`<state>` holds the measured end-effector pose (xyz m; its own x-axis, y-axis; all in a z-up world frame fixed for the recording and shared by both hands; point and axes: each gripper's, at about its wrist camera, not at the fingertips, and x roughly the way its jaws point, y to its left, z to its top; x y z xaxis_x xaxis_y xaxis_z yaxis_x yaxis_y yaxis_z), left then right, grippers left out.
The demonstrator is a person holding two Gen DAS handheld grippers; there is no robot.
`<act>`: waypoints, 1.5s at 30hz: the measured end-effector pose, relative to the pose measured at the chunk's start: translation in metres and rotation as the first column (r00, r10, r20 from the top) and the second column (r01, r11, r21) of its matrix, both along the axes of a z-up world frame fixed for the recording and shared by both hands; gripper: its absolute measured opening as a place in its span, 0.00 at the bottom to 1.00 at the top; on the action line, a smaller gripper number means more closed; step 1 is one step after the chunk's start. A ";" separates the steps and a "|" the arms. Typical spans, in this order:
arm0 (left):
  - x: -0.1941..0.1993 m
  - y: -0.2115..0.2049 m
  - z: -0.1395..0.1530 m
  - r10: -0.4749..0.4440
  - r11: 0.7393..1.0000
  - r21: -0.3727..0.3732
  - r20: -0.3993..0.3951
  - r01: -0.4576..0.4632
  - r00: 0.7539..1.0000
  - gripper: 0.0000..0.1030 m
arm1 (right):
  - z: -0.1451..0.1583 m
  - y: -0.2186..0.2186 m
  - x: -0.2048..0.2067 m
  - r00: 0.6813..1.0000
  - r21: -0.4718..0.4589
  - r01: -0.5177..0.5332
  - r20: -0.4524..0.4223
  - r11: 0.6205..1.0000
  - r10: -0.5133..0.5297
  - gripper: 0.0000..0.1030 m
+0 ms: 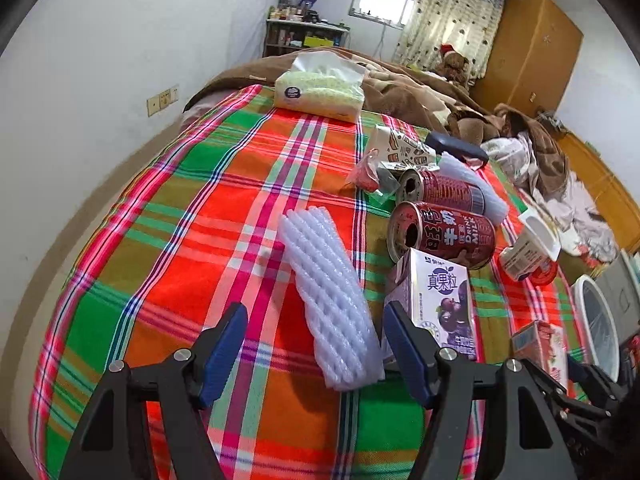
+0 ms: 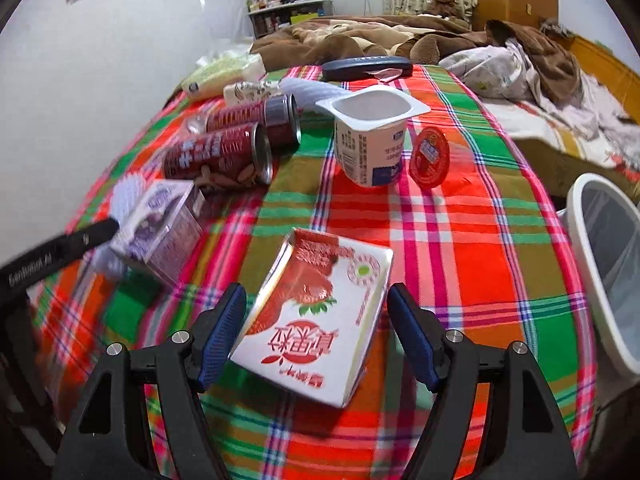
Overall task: Collect trash
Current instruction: 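Grasp the pink strawberry juice carton with the right tool while the left tool grasps the white foam sleeve, then carry the carton and foam sleeve over the white bin and release both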
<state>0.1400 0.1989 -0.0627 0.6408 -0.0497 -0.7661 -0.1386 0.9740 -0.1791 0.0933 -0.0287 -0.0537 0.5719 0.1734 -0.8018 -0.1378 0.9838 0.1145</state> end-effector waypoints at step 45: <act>-0.030 -0.043 0.046 -0.063 0.998 0.028 0.110 0.060 0.992 0.30 | 0.037 -0.044 -0.016 0.977 0.015 0.022 0.210 1.000 -0.025 0.55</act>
